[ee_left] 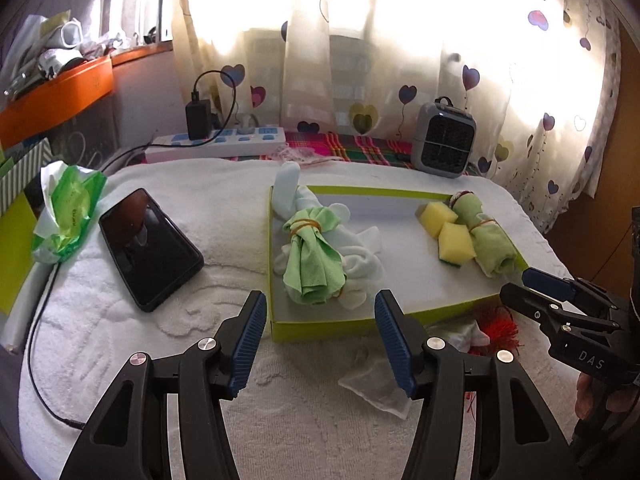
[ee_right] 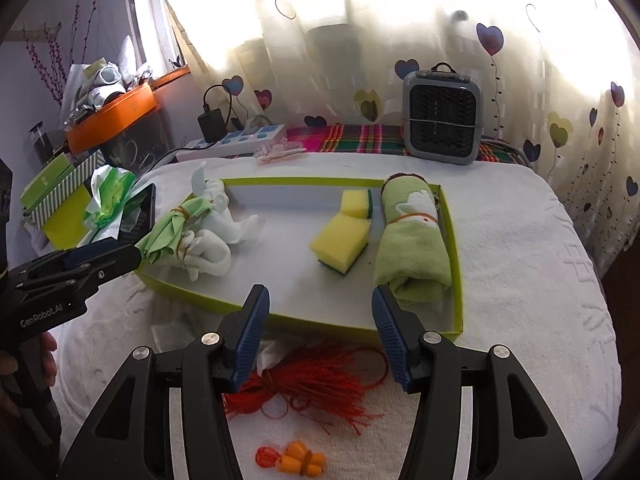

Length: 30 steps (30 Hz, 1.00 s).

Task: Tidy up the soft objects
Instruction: 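Withdraw both open tools from the box lid back over the bed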

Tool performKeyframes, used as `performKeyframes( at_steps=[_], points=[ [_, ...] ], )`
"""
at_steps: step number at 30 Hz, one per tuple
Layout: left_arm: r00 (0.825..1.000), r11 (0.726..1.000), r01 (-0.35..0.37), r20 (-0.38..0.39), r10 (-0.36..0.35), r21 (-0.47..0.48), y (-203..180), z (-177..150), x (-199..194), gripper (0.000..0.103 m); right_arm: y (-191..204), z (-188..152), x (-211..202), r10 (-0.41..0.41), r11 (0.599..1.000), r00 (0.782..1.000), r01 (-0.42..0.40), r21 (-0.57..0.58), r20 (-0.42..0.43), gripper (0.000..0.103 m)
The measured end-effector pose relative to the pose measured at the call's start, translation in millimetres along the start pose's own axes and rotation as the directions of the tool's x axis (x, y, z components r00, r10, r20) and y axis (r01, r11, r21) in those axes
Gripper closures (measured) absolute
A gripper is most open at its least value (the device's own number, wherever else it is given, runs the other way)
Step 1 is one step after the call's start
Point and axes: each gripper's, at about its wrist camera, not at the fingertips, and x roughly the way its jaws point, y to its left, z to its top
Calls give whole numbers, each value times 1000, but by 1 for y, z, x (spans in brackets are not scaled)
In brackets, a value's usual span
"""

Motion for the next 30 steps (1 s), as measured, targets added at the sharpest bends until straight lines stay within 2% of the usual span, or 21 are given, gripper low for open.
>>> performKeyframes(
  at_steps=[10, 15, 20, 30],
  points=[
    [999, 999, 33, -34, -33, 10, -3, -22, -7, 47, 3, -26, -15, 11, 1000, 1000, -11, -3, -30, 48],
    [995, 997, 81, -65, -81, 1, -4, -37, -6, 47, 3, -39, -22, 16, 1000, 999, -16, 6, -52, 48],
    [990, 996, 92, -111, -91, 6, -8, -49, 0, 47, 2, -49, -24, 24, 999, 997, -23, 23, -73, 48],
    [986, 995, 95, -141, -93, 7, -10, -57, 5, 47, 8, -67, -20, 27, 1000, 992, -25, 17, -119, 48]
  ],
)
